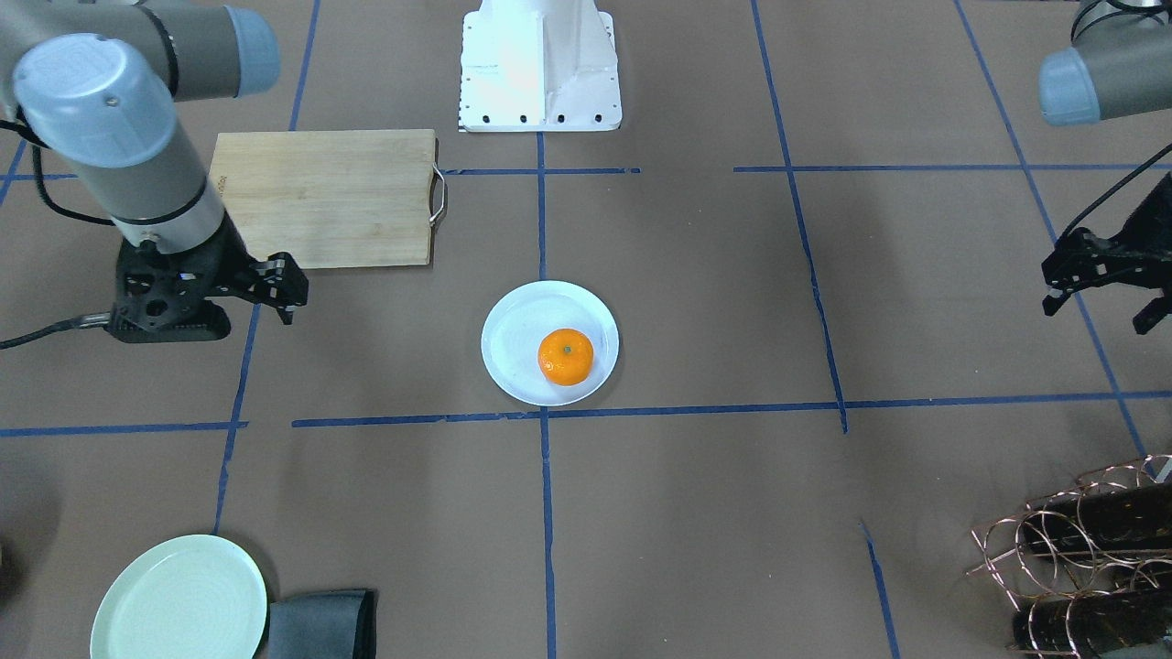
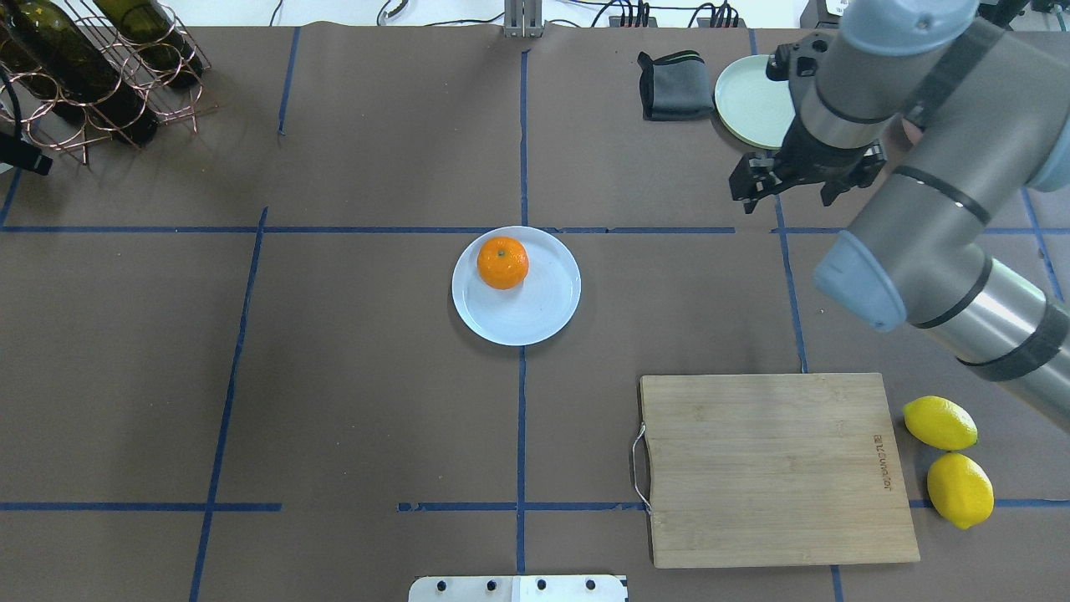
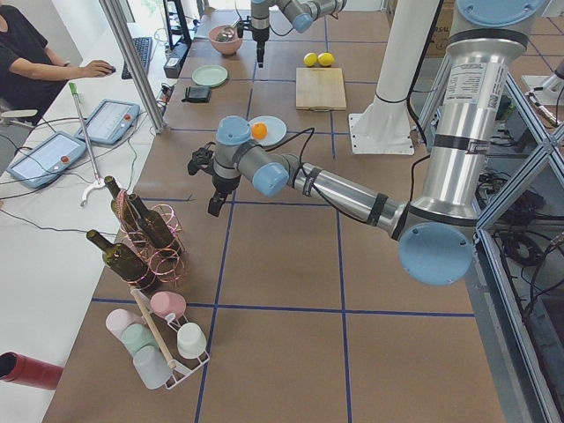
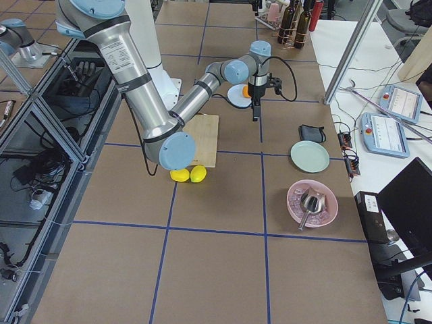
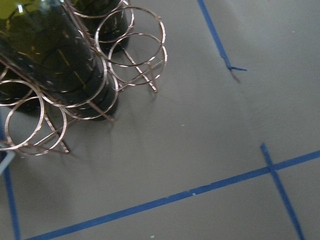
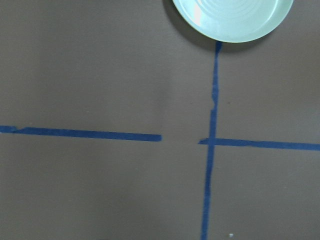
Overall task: Pick orange to plate
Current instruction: 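Open the right gripper and withdraw it away from the plate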
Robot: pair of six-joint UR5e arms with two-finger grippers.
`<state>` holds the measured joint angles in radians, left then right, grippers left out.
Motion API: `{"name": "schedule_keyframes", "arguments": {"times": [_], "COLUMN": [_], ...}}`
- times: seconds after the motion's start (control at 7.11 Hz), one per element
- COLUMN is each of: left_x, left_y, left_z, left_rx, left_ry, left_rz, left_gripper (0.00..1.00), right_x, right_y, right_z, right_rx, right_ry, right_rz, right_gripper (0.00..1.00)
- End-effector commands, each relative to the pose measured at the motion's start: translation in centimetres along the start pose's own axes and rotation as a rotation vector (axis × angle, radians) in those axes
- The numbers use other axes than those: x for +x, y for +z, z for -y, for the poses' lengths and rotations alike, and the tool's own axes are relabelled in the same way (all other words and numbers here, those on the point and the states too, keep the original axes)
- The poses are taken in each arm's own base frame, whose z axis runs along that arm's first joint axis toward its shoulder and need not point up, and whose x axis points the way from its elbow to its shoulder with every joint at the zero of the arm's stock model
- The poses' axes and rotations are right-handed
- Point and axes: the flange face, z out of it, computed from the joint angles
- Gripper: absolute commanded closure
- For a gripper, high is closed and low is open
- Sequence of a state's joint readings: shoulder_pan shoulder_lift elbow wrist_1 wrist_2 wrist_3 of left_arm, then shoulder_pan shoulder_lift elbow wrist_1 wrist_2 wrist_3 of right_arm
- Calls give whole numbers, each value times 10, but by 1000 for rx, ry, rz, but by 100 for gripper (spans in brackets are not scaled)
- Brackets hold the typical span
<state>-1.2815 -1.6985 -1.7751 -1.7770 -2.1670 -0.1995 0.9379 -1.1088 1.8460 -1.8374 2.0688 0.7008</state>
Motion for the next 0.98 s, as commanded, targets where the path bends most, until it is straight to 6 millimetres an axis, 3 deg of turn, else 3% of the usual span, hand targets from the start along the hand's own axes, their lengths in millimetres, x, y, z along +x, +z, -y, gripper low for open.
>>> {"name": "schedule_keyframes", "arguments": {"times": [0.0, 0.14, 0.28, 0.42, 0.84], "left_x": [-84, -110, -123, -133, -173], "left_y": [-34, -43, -40, -41, -48], "left_z": [-22, -31, -45, -52, -100], "left_rx": [-106, -148, -183, -184, -202], "left_ry": [64, 43, -14, -67, -181], "left_rz": [70, 76, 42, -27, -37], "left_gripper": [0, 0, 0, 0, 0], "right_x": [116, 186, 251, 299, 407], "right_y": [-12, -11, -15, -8, 8], "right_z": [4, -3, -9, -22, -57], "right_rx": [-48, -53, -50, -63, -80], "right_ry": [-45, -105, -137, -141, -94], "right_rz": [55, 96, 118, 138, 191], "right_gripper": [0, 0, 0, 0, 0]}}
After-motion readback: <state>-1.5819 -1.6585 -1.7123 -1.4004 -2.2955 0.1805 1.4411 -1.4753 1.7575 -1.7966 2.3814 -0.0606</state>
